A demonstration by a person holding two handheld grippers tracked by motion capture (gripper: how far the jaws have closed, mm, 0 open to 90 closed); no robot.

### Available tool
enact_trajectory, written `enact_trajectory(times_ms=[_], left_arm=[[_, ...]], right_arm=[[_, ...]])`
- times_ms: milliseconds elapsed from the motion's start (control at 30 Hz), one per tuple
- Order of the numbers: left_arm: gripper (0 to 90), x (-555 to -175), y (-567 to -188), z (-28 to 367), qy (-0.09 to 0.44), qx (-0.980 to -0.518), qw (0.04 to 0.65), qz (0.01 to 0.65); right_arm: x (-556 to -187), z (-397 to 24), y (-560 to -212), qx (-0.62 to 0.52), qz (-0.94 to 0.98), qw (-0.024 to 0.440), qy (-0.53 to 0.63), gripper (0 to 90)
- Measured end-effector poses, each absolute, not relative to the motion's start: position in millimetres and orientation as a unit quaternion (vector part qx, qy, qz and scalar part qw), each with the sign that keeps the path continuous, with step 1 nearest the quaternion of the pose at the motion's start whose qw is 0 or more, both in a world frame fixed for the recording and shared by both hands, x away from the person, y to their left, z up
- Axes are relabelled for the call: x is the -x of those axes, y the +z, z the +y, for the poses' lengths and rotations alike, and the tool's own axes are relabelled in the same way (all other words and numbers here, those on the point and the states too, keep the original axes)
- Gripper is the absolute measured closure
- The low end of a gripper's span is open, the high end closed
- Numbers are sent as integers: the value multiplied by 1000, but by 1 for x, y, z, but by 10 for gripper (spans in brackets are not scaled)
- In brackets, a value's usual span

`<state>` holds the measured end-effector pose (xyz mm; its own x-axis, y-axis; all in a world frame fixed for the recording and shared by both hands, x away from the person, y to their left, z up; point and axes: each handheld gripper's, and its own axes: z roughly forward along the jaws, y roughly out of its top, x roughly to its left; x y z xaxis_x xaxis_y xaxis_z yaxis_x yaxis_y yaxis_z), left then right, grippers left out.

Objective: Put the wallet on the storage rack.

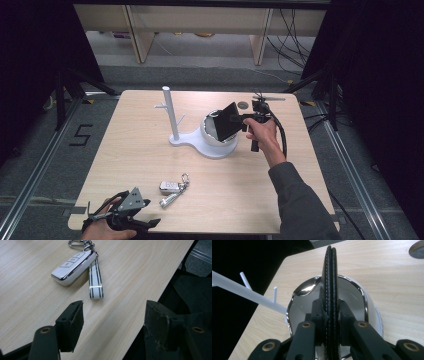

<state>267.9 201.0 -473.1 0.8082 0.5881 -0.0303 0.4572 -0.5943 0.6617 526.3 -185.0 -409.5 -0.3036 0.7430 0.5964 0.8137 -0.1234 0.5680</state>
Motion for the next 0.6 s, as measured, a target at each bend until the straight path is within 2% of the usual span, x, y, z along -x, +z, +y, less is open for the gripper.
enact_trajectory(times_ms=[33,100,133,233,300,367,400,433,467,567,600], left_arm=[[314,-268,-473,201,95,-888,341,294],[313,-268,-473,201,95,-888,341,294],[313,-268,-474,200,92,-887,340,297],[312,-267,-475,199,87,-886,344,298],[312,-268,-475,199,91,-889,340,295],[312,-267,-476,199,85,-889,340,294],[312,-268,-476,199,85,-889,340,295],[312,-268,-476,199,84,-889,340,295],[312,-267,-476,199,84,-889,340,294],[312,-268,-477,199,85,-889,340,296],[312,-268,-477,199,84,-889,339,296]], right_arm=[[-529,-186,-414,571,-673,18,-470,791],[-529,-185,-417,572,-674,18,-467,791],[-529,-180,-418,591,-662,46,-460,790],[-532,-180,-425,580,-669,34,-465,789],[-531,-176,-425,594,-659,56,-458,788],[-531,-175,-426,591,-661,56,-459,788],[-535,-174,-432,570,-674,35,-468,787],[-532,-170,-428,593,-658,60,-461,786],[-535,-172,-431,577,-668,37,-468,785],[-535,-172,-430,579,-671,36,-461,778],[-535,-173,-432,574,-677,22,-460,760]])
